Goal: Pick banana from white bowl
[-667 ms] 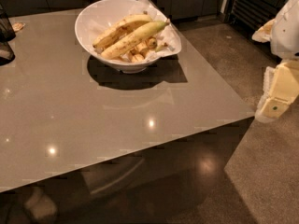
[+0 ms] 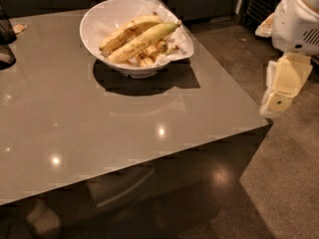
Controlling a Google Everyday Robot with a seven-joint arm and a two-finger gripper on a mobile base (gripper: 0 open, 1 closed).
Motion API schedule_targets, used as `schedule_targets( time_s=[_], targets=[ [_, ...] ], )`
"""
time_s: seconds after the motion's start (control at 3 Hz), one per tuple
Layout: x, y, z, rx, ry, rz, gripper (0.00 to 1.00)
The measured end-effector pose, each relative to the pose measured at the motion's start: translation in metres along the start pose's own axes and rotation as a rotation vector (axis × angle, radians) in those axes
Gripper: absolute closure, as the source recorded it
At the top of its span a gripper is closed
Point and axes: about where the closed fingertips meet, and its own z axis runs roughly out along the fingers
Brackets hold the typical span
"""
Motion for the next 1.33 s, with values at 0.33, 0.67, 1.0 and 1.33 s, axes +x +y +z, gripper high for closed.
schedule_targets(
  time_s=[0.33, 0.67, 1.0, 1.33],
  targets=[
    [-0.016, -0.018, 0.011, -0.016, 0.020, -0.056, 0.00],
    [-0.038, -0.030, 0.020, -0.017, 0.034, -0.117, 0.00],
    [-0.040, -0.032, 0.020, -0.006, 0.027, -0.117, 0.00],
    [-0.049, -0.046, 0.017, 0.008, -0.002, -0.128, 0.00]
  ],
)
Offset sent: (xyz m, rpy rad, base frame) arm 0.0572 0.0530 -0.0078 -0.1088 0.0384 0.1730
